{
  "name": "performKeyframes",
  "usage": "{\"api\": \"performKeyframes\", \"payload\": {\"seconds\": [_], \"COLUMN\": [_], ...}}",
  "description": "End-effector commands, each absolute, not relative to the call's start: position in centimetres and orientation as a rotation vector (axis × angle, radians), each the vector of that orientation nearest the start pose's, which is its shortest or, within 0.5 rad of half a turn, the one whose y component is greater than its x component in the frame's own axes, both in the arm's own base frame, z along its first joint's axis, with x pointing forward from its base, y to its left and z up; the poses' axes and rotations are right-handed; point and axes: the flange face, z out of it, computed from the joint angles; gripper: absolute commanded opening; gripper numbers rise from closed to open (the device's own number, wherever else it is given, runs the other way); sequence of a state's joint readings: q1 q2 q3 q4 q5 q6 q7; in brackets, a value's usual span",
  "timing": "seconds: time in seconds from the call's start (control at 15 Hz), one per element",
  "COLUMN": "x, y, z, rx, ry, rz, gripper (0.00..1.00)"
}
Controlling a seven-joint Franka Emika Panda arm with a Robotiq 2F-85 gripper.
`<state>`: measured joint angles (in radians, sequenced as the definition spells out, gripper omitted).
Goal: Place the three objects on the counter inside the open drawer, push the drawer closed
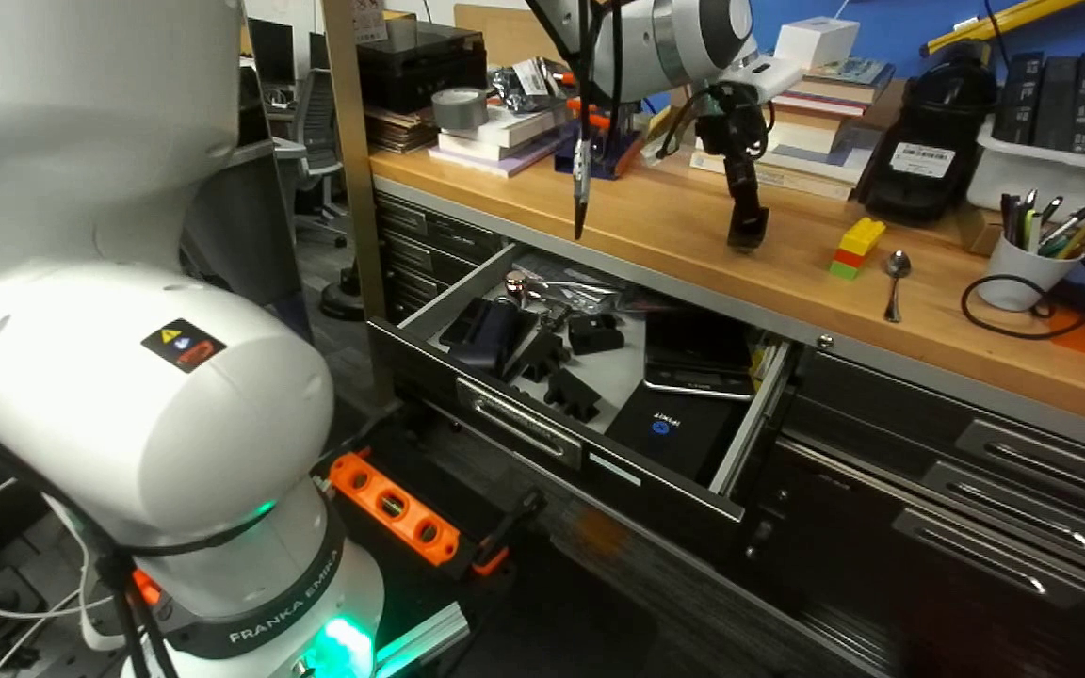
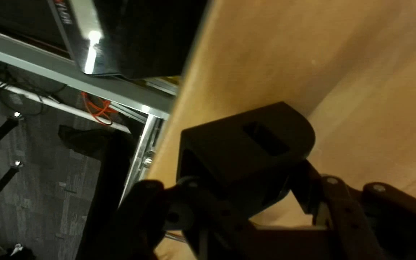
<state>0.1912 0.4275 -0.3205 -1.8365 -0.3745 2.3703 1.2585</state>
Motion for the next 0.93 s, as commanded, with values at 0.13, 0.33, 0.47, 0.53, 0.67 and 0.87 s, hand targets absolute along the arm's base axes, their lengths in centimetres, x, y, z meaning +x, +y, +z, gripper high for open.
{"api": "performKeyframes", "payload": {"seconds": [0.13, 0.33, 0.47, 0.53, 0.67, 0.87], "x": [54.6, 51.3, 49.6, 49.0, 48.1, 47.0], "y": [-4.4, -2.8, -1.9, -1.4, -0.5, 0.7], "z": [34.6, 33.9, 32.8, 31.9, 30.1, 27.1], "rx": [-3.075, -3.104, -3.096, -3.086, -3.062, -3.038], "ry": [1.388, 1.187, 1.049, 0.980, 0.859, 0.767], "rz": [-0.241, -0.089, 0.012, 0.060, 0.162, 0.276], "gripper": [0.27, 0.27, 0.27, 0.26, 0.26, 0.26]}}
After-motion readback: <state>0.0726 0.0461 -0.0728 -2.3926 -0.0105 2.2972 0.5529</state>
